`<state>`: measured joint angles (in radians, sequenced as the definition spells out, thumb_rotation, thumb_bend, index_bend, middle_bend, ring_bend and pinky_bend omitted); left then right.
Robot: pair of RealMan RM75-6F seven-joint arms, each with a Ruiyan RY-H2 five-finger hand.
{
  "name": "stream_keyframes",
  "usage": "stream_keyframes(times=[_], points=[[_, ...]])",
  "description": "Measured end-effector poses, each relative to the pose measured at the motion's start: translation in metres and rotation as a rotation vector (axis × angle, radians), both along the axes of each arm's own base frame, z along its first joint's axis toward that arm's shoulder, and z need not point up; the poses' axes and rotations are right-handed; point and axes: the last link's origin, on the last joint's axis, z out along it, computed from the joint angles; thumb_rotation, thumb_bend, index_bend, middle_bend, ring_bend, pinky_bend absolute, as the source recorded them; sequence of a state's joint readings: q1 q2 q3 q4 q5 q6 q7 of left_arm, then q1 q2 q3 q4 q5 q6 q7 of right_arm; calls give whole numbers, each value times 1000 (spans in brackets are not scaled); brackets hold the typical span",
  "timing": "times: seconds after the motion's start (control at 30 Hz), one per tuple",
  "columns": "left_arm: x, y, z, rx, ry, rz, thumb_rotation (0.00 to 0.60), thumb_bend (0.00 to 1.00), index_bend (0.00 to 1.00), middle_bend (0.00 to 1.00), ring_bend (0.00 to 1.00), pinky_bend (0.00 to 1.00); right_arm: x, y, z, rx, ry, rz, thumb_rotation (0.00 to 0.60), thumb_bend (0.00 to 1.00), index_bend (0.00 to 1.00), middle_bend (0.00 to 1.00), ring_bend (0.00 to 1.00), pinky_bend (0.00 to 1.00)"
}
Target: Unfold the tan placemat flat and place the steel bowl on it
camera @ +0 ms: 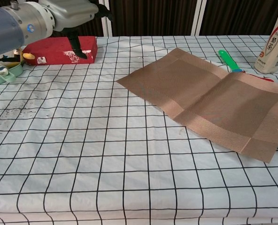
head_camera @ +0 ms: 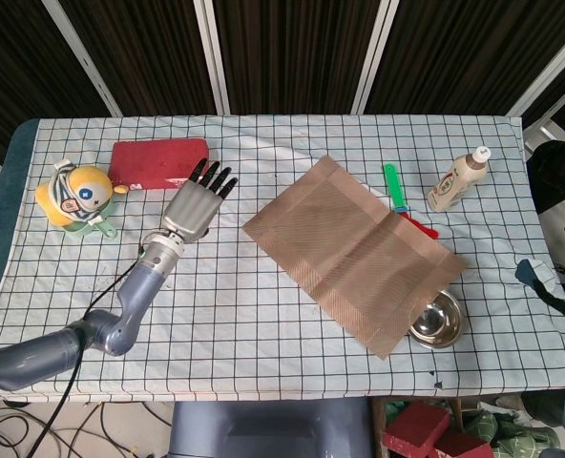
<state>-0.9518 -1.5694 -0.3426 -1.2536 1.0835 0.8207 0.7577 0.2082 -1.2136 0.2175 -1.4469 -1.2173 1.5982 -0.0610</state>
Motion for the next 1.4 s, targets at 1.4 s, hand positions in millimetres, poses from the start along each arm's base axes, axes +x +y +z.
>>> stream_keyframes(times=[1.4], points=[[36, 51, -99, -96, 246, -34, 600, 40, 218, 139, 27, 77, -14, -4, 8, -4, -154, -47, 600, 105, 18, 0, 29, 170]])
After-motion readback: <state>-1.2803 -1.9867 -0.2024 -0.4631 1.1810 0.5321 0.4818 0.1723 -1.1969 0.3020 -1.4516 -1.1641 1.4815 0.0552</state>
